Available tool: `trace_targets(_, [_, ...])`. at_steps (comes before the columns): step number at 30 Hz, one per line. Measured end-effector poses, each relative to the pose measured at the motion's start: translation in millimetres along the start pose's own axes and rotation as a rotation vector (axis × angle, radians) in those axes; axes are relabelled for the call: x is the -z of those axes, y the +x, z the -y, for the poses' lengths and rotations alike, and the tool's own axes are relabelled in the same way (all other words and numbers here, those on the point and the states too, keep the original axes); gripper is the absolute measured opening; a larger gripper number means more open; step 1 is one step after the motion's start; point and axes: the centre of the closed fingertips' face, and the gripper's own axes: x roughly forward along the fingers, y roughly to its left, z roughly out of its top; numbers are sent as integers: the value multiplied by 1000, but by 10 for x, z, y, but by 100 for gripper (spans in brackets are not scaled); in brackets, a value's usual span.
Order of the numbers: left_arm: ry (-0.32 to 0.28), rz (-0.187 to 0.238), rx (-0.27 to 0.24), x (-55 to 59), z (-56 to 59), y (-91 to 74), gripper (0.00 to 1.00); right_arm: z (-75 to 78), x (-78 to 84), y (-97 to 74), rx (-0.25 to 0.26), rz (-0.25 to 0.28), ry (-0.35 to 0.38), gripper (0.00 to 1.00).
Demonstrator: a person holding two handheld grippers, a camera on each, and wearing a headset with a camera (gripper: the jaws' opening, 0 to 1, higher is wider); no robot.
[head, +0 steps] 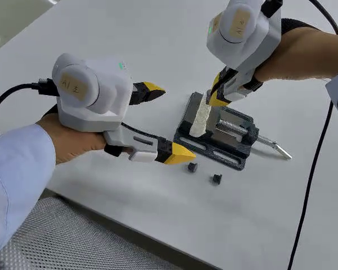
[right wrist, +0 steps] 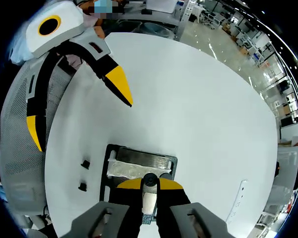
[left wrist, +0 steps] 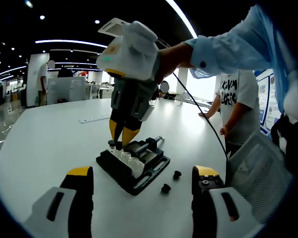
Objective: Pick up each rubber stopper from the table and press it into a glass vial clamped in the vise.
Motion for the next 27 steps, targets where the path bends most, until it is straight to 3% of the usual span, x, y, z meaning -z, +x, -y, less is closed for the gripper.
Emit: trace_targets(27, [-8, 4, 5, 6, 21, 19, 79, -26, 1, 15, -6, -7, -25, 6])
